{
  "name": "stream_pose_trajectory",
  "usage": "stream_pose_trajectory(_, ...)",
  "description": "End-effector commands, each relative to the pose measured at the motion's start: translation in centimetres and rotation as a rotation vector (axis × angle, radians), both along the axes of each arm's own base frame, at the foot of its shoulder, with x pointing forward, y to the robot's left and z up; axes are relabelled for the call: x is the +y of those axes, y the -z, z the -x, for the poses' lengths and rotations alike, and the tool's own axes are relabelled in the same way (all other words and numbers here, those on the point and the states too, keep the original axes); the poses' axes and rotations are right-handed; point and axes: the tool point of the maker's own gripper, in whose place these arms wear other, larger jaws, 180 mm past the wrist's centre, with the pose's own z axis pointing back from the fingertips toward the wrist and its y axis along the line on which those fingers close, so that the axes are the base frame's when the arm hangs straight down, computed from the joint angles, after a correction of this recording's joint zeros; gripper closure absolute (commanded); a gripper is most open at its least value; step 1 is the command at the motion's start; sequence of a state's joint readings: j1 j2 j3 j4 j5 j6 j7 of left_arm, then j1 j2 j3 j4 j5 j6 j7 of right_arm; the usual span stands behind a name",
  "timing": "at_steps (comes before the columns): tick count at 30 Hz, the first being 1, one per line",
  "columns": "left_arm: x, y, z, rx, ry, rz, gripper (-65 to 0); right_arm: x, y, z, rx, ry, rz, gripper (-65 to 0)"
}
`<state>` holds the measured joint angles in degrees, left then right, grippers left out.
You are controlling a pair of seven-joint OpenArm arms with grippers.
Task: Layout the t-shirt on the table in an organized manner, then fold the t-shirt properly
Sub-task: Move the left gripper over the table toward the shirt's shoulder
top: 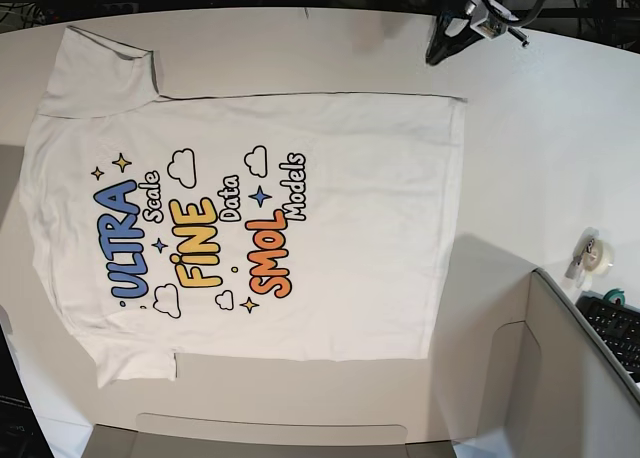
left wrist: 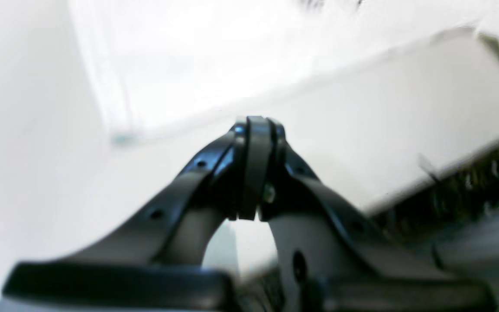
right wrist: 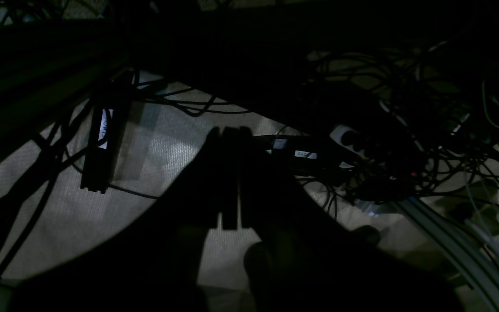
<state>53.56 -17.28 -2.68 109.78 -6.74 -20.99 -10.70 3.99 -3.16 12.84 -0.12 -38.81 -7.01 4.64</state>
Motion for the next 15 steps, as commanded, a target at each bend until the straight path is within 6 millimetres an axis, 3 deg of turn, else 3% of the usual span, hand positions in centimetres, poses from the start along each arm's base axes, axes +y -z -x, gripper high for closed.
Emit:
stream_pose_trajectory(1, -0.2, -0.8, 0.0, -0.023, -0.015, 0.026, 0.0, -0.1, -0.1, -0.4, -0.012, 0.000, 0.001, 0.0)
stream_pose_trajectory(5, -0.3, -1.2, -1.7, -0.068, -0.025, 0.029, 0.0, -0.1, 0.0, -0.4, -0.009, 0.001, 0.003, 0.0)
stream_pose_trajectory(12, 0.6, -0.2, -3.5, -0.085, -0.022, 0.009, 0.0, 0.2, -0.1, -0.4, -0.013, 0.000, -0.004, 0.0)
stream_pose_trajectory(15, -0.5, 0.1, -4.0, -0.090, 0.009, 0.032, 0.0, -0.1, -0.1, -0.4, -0.013, 0.000, 0.001, 0.0)
